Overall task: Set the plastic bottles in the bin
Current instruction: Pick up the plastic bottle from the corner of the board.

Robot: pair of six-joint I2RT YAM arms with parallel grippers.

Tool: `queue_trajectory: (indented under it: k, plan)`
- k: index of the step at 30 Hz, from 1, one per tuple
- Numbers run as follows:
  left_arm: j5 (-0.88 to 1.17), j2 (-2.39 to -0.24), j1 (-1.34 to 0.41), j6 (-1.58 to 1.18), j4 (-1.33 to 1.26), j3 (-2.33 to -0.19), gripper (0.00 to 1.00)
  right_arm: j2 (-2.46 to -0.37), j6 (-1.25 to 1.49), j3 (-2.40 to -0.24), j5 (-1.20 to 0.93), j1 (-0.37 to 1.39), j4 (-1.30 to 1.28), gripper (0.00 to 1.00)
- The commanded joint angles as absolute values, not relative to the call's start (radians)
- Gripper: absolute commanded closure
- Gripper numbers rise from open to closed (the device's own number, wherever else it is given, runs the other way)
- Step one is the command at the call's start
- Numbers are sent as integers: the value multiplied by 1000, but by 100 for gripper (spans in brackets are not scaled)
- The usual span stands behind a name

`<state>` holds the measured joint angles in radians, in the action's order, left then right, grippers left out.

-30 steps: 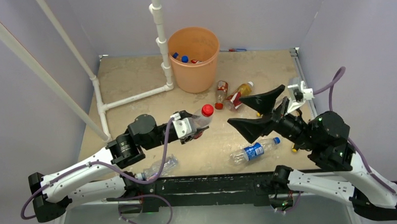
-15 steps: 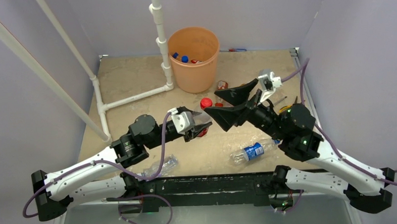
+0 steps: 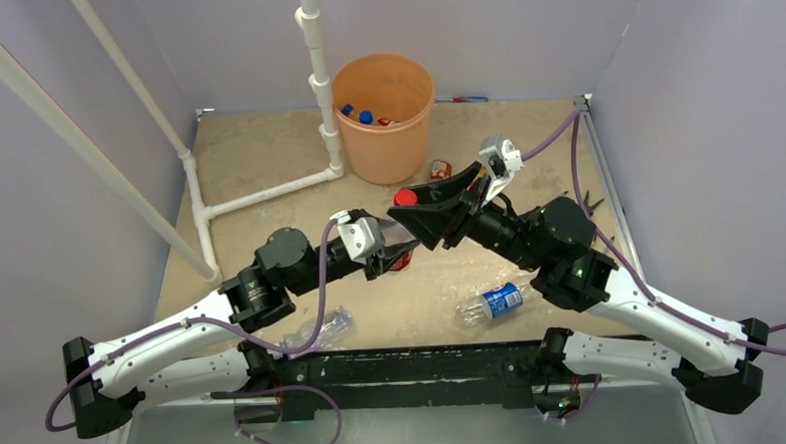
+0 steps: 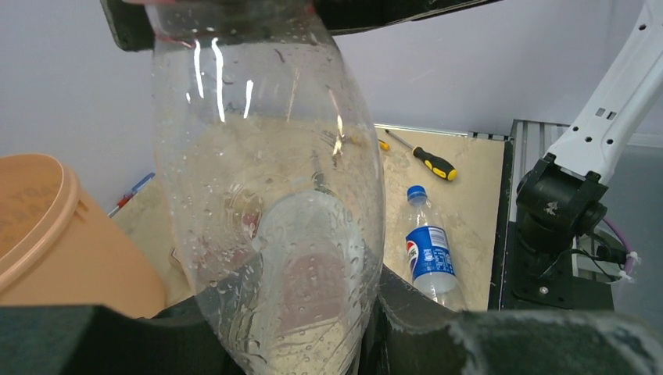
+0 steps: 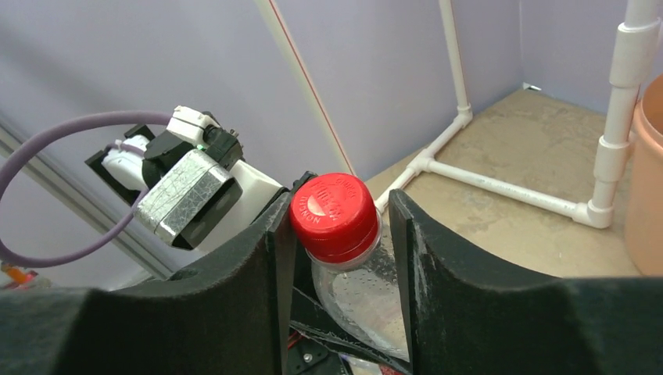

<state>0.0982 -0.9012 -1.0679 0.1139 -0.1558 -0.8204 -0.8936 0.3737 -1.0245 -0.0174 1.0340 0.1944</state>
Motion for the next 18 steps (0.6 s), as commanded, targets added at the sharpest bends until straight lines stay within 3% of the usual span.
queue_trajectory:
  k: [1, 2, 4, 6, 9, 12, 18]
  plan:
    - [93, -904, -1071, 105, -210, -819, 77, -908, 347, -1076, -17, 1036, 200, 60]
    - [90, -908, -1071, 103, -210, -819, 76, -910, 343, -1078, -16, 1037, 197, 69]
    - [85, -914, -1071, 95, -203, -825, 71, -916, 337, -1082, -11, 1036, 187, 98]
    - [80, -916, -1071, 90, -189, -835, 54, -913, 336, -1083, -3, 1035, 179, 100]
    - [48, -894, -1071, 73, -183, -830, 12, -890, 327, -1086, 40, 1036, 161, 100]
    - [-20, -841, -1071, 45, -212, -791, 3, -853, 309, -1103, 95, 1037, 117, 100]
    - [-175, -704, -1071, -7, -209, -718, 1, -760, 230, -1144, 241, 1035, 11, 100]
